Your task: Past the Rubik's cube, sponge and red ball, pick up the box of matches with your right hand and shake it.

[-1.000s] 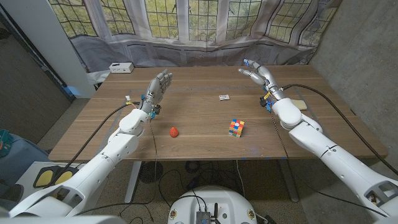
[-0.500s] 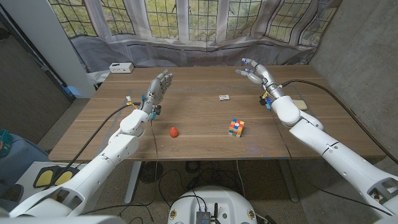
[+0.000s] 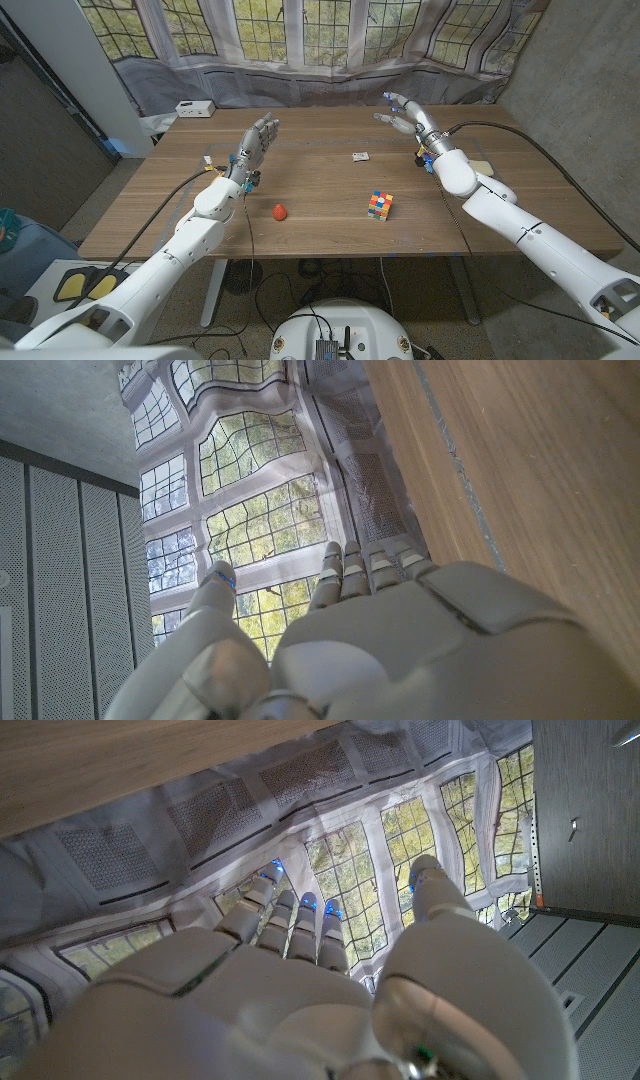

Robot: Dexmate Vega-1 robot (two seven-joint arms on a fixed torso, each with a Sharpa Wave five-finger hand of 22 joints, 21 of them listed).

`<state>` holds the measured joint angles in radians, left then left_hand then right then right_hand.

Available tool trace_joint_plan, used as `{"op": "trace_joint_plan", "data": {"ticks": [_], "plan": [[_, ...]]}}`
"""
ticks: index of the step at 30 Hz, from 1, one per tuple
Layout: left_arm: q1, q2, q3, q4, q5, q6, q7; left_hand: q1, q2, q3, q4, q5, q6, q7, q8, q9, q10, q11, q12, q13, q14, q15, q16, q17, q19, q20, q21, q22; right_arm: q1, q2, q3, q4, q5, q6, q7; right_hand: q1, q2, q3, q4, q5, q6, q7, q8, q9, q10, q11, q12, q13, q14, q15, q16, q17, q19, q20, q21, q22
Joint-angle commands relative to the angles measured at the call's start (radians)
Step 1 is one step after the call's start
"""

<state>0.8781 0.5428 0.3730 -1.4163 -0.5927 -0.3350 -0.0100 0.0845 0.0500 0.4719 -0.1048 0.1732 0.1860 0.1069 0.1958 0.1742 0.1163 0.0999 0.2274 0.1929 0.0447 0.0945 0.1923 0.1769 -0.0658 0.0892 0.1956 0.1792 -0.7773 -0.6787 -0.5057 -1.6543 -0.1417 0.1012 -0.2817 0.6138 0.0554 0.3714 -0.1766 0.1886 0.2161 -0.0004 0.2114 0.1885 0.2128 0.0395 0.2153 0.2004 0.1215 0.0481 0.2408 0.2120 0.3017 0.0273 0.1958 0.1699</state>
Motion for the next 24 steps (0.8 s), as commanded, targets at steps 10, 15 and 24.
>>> {"op": "trace_joint_plan", "data": {"ticks": [10, 15, 24], "plan": [[0.015, 0.001, -0.003, -0.013, 0.003, -0.001, 0.017, 0.000, -0.009, -0.001, -0.003, 0.003, 0.009, -0.001, -0.003, 0.004, 0.005, -0.003, -0.004, 0.003, 0.006, 0.003, -0.004, 0.002, -0.003, 0.012, 0.000, 0.002, 0.071, -0.009, -0.071, -0.019, -0.143, -0.120, 0.025, 0.019, 0.005, 0.001, 0.006, -0.003, 0.009, 0.001, 0.004, 0.006, 0.006, -0.004, 0.003, 0.004, 0.014, -0.001, 0.002, 0.003, 0.001, 0.002, -0.001, 0.003], [0.015, 0.004, -0.001, -0.015, 0.003, 0.005, 0.014, 0.001, -0.007, -0.001, -0.003, 0.003, 0.008, -0.001, -0.003, 0.004, 0.006, -0.006, -0.004, 0.003, 0.005, 0.002, -0.004, 0.001, -0.004, 0.013, 0.000, 0.002, 0.086, -0.014, -0.085, -0.024, -0.170, -0.141, 0.038, 0.023, 0.005, 0.001, 0.007, -0.003, -0.003, -0.004, -0.001, 0.006, 0.005, -0.008, 0.002, 0.004, 0.014, -0.001, 0.002, 0.004, 0.000, 0.000, -0.001, 0.003], [0.011, 0.006, 0.000, -0.015, 0.002, 0.009, 0.009, 0.003, -0.004, 0.001, -0.004, 0.003, 0.009, -0.001, -0.004, 0.004, 0.003, -0.007, -0.006, 0.003, 0.004, 0.002, -0.005, 0.001, -0.007, 0.014, -0.001, 0.002, 0.112, -0.020, -0.109, -0.030, -0.209, -0.179, 0.067, 0.032, 0.004, 0.000, 0.009, -0.004, -0.027, -0.009, -0.011, 0.006, 0.001, -0.016, -0.002, 0.004, 0.012, -0.001, 0.001, 0.005, -0.002, 0.002, -0.002, 0.003]]}}
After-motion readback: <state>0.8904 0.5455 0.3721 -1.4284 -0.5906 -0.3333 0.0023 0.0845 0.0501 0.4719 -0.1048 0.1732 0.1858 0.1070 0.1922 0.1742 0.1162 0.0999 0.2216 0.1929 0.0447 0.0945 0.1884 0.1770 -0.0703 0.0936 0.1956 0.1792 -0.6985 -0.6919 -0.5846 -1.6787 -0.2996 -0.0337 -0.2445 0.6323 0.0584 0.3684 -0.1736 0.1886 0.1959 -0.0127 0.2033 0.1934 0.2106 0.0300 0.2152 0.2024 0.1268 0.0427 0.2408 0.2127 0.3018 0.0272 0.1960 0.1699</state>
